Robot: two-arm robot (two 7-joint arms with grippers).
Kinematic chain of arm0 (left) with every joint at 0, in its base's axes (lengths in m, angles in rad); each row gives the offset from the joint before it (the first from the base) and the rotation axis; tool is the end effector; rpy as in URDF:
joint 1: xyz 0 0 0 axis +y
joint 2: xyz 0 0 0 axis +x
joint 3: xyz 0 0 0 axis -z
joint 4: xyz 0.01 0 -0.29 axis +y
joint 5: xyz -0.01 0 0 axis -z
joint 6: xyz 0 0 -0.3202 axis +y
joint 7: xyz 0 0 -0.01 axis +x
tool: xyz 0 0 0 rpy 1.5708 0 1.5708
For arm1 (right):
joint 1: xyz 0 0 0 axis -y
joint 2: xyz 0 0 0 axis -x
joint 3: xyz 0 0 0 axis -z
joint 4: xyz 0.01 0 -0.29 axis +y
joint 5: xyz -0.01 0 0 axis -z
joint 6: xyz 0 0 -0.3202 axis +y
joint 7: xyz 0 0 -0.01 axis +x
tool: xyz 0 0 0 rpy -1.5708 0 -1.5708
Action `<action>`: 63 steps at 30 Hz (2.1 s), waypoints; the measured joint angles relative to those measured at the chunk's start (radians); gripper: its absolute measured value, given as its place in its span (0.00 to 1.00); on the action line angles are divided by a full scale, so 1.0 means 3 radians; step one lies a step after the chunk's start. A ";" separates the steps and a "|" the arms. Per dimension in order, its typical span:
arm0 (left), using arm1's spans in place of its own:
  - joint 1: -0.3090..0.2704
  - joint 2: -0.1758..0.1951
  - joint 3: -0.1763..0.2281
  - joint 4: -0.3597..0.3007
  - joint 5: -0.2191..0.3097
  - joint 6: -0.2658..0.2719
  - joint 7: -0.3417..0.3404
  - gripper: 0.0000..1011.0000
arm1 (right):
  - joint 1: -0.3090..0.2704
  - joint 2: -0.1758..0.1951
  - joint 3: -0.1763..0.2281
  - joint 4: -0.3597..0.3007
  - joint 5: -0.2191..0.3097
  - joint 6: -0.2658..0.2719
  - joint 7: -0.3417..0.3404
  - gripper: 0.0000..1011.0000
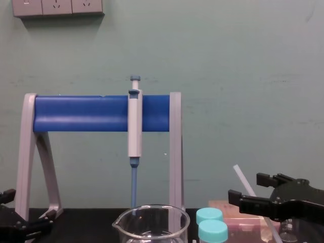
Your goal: Pick up the stirring rod with one hand, then place it down.
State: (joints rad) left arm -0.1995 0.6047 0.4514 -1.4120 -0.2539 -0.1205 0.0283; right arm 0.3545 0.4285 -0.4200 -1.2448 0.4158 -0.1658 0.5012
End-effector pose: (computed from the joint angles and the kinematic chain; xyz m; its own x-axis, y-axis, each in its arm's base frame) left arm 0.3688 0.0797 -0.3045 0.2923 0.8803 0.3737 -0.9553 0.2873 0.0703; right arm 0.4204 -0.0496 -0.2935 0.6696 -0.7338 0.1145 0.7398 0.6726 -0.0160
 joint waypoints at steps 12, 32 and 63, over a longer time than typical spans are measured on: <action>0.0000 0.0000 0.0000 0.0000 0.0000 0.0000 0.0000 0.99 | 0.0007 -0.0016 0.0022 0.0024 -0.0031 0.0017 0.0013 0.99; 0.0000 0.0000 0.0000 0.0000 0.0000 0.0000 0.0000 0.99 | 0.0003 -0.0010 0.0013 0.0018 -0.0025 0.0013 0.0010 0.78; 0.0000 0.0000 0.0000 0.0000 0.0000 0.0000 0.0000 0.99 | 0.0003 -0.0010 0.0011 0.0016 -0.0023 0.0010 0.0007 0.07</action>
State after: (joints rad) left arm -0.1995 0.6047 0.4514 -1.4120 -0.2539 -0.1205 0.0283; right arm 0.3553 0.4256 -0.4166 -1.2399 0.4089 -0.1629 0.5033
